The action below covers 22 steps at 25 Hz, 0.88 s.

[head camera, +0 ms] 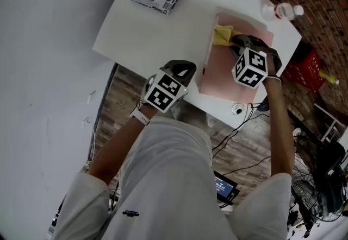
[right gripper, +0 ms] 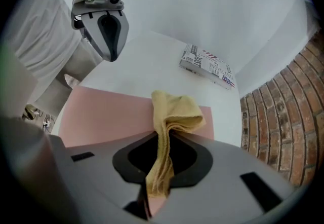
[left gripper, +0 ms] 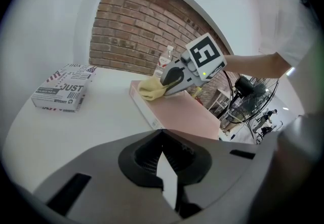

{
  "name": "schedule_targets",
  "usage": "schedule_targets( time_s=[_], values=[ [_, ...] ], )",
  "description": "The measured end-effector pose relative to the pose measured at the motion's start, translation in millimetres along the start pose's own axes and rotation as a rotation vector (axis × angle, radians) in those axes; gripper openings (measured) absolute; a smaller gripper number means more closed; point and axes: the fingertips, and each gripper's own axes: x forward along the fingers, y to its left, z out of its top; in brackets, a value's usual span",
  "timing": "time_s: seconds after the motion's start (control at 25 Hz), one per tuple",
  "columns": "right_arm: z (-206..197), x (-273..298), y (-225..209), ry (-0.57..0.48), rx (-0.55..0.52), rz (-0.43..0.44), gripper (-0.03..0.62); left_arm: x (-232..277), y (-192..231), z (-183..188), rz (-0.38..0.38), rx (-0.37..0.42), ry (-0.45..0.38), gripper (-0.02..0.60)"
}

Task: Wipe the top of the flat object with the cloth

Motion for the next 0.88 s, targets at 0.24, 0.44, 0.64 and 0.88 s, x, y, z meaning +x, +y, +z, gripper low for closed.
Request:
schedule_targets(
  time_s=[0.24, 0.44, 0.64, 0.88],
  values=[
    [4, -9, 42, -0.017, -0.016, 0.031, 0.055, 4, -6, 0, 0.000, 0.004, 0.002, 0.011],
    [7, -16, 80, -0.031, -0.028, 0.069, 0.055, 6, -12, -1, -0.002, 0.014, 0.006, 0.011],
    [11, -22, 112, -0.050, -0.012, 0.106, 0.055, 5, -16, 0, 0.001, 0.021, 0.007, 0.011],
    [18, -28, 145, -0.056, -0.016, 0.128, 0.055, 2, -16, -3, 0.027, 0.017, -0.014, 0.011]
  ],
)
